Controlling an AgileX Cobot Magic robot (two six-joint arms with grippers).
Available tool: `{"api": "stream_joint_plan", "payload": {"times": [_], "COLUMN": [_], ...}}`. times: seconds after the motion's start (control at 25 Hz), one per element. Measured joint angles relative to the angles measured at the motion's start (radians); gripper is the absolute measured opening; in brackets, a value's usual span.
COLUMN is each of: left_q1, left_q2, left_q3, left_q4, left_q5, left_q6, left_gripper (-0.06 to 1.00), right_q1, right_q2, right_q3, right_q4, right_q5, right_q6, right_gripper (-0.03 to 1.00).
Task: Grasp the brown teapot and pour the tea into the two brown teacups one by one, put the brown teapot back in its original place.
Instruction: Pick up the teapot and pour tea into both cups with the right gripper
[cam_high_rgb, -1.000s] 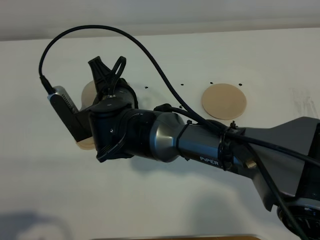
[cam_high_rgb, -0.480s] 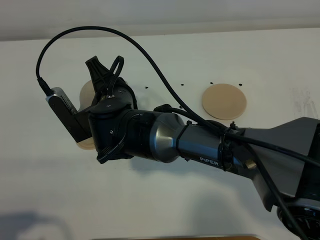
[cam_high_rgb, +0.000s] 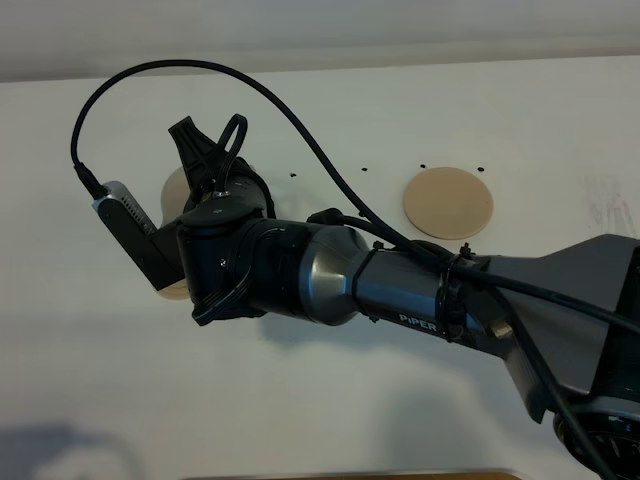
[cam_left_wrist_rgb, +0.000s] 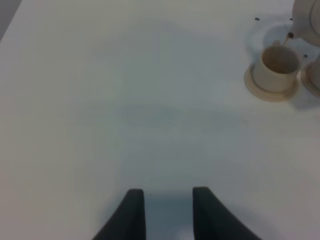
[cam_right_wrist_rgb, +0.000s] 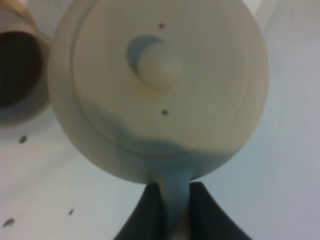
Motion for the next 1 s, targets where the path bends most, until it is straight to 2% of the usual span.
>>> {"api": "stream_joint_plan", "payload": {"times": [0.56,1.0], "left_q1": [0.000,0.000], "left_q2": [0.000,0.000], "left_q3": [0.000,0.000], "left_q4": [0.000,0.000], "left_q5": [0.000,0.000], "left_q6": [0.000,0.000], "left_gripper": [0.30,0.30], "right_q1": [0.000,0.000], "right_q2": [0.000,0.000], "right_q3": [0.000,0.000], "right_q4": [0.028,0.023], "right_q5": [0.000,0.000], "right_q6": [-0.077,-0.089], "right_gripper": [0.09,0.09]}}
